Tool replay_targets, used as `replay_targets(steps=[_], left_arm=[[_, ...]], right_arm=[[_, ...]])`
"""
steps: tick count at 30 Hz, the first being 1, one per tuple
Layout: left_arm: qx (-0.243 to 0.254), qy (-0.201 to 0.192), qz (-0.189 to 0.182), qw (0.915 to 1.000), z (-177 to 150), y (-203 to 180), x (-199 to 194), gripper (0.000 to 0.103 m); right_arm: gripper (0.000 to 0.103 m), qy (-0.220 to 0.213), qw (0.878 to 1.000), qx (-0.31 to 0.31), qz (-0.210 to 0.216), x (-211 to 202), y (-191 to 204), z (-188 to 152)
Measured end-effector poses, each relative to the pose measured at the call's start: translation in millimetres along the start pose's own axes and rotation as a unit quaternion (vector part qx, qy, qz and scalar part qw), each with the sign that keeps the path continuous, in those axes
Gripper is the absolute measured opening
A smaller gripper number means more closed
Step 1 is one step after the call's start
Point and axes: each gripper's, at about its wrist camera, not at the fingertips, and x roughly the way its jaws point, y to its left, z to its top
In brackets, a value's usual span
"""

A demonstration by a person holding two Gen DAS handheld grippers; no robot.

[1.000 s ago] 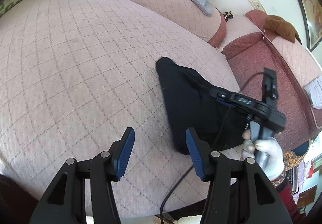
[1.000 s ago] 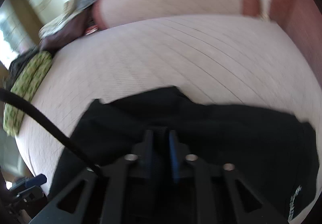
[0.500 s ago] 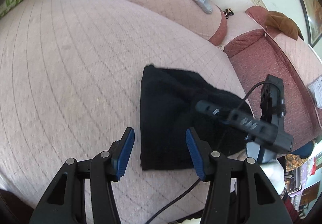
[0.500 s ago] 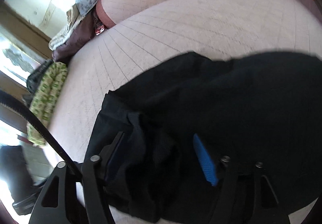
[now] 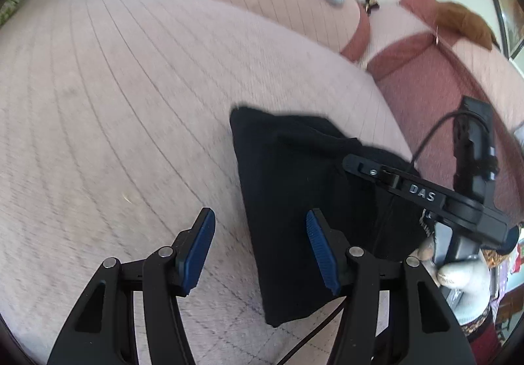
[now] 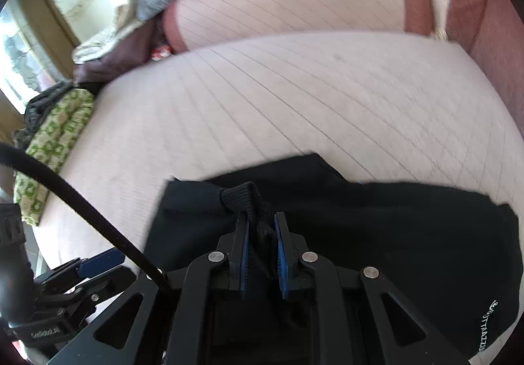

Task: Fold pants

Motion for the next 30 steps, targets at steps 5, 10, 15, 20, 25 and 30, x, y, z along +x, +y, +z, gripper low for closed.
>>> replay_targets(steps=[5,10,15,20,25,30], left_arm=[[0.043,0.008,0.027,0.9987,-6.9,-12.5,10.4,0.058],[0.003,-0.023,-0.008,0.9997,-9.4,-4.6,-10.3,0.057],[0.001,-0.054,-0.091,0.9944,-11.1,-6.7,-28.5,0.057],[0.017,0.034,-0.036,0.9986,-23.6,-12.5,11.9,0.057],[0.023,0.027,-0.055,0.9978,-17.6,-15.7,4.5,0.061],[0.022,0.004,-0.027,0.9994,-14.1,-8.0,-9.7,0.062]], right_arm=[[0.044,0.007,0.999,0.038,-0.001,-2.8,-24.3,-13.9],[0.048,-0.069,0.996,0.059,0.019,-43.3,-20.2,-7.5],[0.052,-0.037,0.967,0.144,0.206,-19.0,-26.2,1.7],[0.048,0.012,0.974,0.152,0.165,33.8,-32.9,-1.4],[0.049,0.006,0.987,0.104,0.125,10.9,-15.1,1.4],[0.059,-0.053,0.995,0.051,0.064,-46.8,-18.2,-8.3]])
